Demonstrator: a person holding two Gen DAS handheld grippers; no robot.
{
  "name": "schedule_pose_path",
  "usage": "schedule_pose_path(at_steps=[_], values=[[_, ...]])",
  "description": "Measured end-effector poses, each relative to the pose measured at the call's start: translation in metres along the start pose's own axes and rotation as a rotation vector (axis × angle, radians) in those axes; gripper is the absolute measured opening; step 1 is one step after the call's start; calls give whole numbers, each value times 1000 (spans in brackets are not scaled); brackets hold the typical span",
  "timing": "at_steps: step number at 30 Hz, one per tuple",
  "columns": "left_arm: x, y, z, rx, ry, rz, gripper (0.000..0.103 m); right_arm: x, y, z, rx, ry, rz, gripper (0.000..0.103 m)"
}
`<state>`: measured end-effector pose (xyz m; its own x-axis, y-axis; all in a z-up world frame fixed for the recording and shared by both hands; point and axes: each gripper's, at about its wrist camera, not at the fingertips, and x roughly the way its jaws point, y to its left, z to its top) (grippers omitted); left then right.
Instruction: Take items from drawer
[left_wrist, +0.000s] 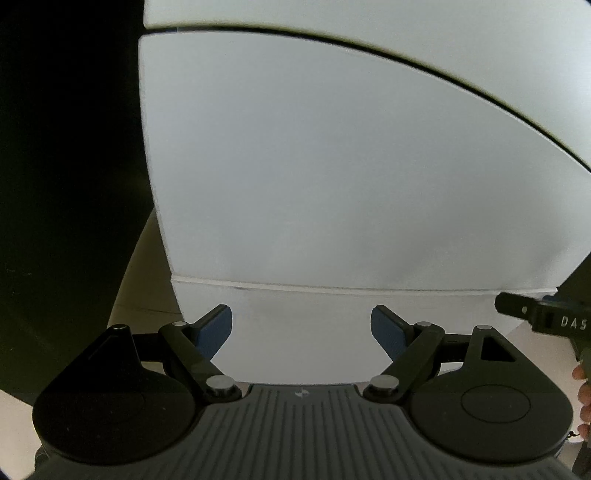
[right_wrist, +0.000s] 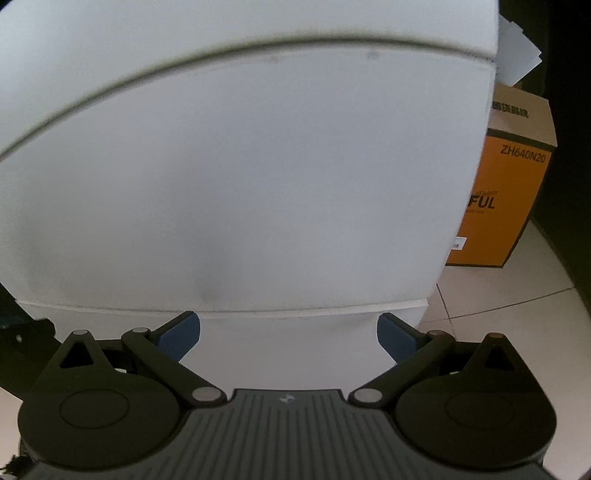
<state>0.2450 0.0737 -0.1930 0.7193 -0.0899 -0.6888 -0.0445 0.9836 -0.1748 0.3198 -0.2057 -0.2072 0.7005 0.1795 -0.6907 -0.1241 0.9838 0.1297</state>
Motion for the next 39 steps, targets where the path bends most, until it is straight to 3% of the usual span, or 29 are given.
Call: schedule_pose_path(at_steps=[10, 21, 30, 36, 39], values=[[-51, -8, -1, -37, -23, -21, 84, -47, 13, 3, -29, -21, 3, 103], [-115, -20, -5, -64, -61, -38, 84, -130, 17, 0, -37, -59, 6, 103], [-172, -32, -21, -60, -85, -47, 84, -167, 24, 13, -36, -76, 7, 103], [-202, -38, -42, -59, -82, -35, 85, -199, 30, -5, -50, -57, -4, 103], [-186, -36, -25, -56, -77, -32, 85, -214, 37, -16, -55, -53, -6, 103]])
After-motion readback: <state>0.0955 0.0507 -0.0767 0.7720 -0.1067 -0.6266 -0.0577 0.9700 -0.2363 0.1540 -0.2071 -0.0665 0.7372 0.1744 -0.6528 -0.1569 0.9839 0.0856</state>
